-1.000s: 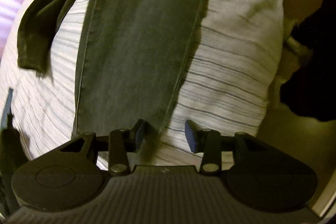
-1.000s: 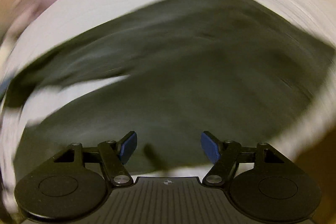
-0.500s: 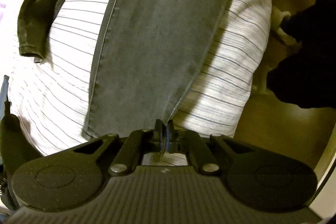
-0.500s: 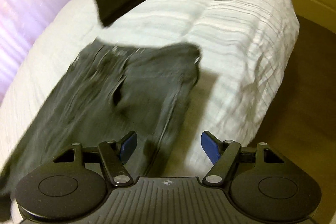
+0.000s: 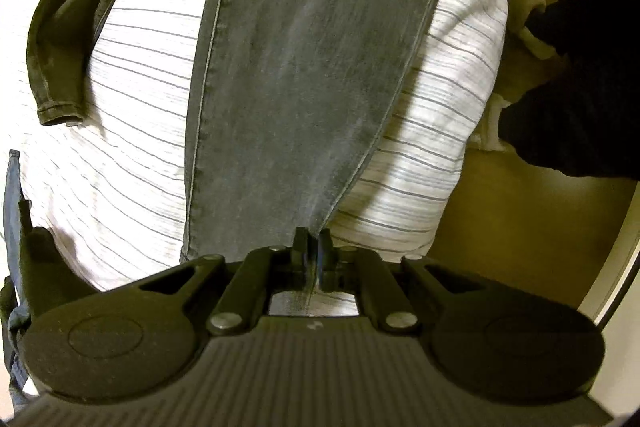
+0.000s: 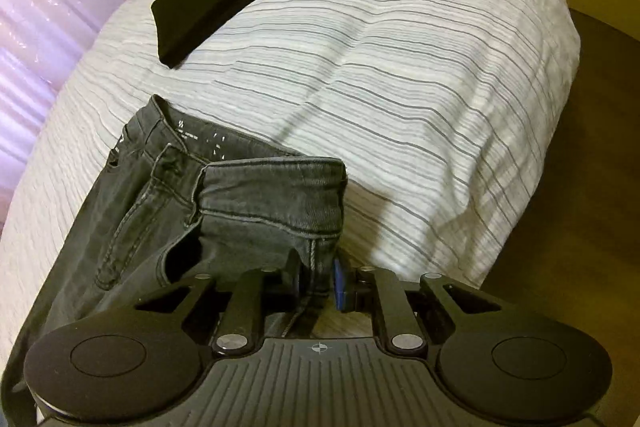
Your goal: Fold clothes
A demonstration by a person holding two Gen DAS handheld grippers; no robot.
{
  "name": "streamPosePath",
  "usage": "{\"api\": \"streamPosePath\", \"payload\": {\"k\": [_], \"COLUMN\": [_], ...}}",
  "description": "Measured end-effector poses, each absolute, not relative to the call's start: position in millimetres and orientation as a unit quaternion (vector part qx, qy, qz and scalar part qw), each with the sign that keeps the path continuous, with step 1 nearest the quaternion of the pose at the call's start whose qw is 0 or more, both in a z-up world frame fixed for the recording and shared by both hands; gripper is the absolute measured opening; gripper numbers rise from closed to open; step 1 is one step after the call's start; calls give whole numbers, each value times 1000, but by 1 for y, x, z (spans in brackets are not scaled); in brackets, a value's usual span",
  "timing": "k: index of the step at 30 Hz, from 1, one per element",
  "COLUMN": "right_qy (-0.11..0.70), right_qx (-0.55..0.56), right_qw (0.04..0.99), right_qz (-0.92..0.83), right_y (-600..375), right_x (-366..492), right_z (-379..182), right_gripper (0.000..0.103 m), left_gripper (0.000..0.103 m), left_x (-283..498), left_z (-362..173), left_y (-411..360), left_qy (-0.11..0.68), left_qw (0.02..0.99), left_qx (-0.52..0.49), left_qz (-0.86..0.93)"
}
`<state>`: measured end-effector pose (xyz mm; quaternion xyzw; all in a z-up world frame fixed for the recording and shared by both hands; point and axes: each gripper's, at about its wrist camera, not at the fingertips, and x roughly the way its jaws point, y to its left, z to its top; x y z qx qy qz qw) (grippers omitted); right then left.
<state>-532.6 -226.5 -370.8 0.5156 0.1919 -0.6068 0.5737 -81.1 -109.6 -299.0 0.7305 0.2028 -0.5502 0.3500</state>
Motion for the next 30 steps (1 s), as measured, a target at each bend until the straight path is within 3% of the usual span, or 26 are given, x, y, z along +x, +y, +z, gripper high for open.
{"api": "streamPosePath", "payload": {"k": [3,5,7,17,24,30], "right_qy": [206,219,220,282,307,346], "right_qx": [503,487,460,371,315,319], "right_qw": [571,564,565,705,782,769], "right_qz": [-615,-630,-649,-535,-441,-433], "right_y": [-226,-225,-221,-235,-224,-184], "right_x": [-529,-526,-521,-420,-306,-234], "right_z": [-360,-349,-331,-279,-261,-273], "right_gripper": [17,49,58,58,58,58], "left_gripper": [15,21,22,48,49,47], "left_x": [-84,-83,-81,-62,8,71], "left_z": [-284,-270,-256,-224,-246,-272], "left_y": [-116,-123,-131,-186,-265,-341], "left_qy": [215,224,230,189,173,181], "left_qw": [367,394,426,562,592,573], "left_qx": [719,702,684,624,588,564], "left_qz": [-550,-549,-546,-509,-523,-566]}}
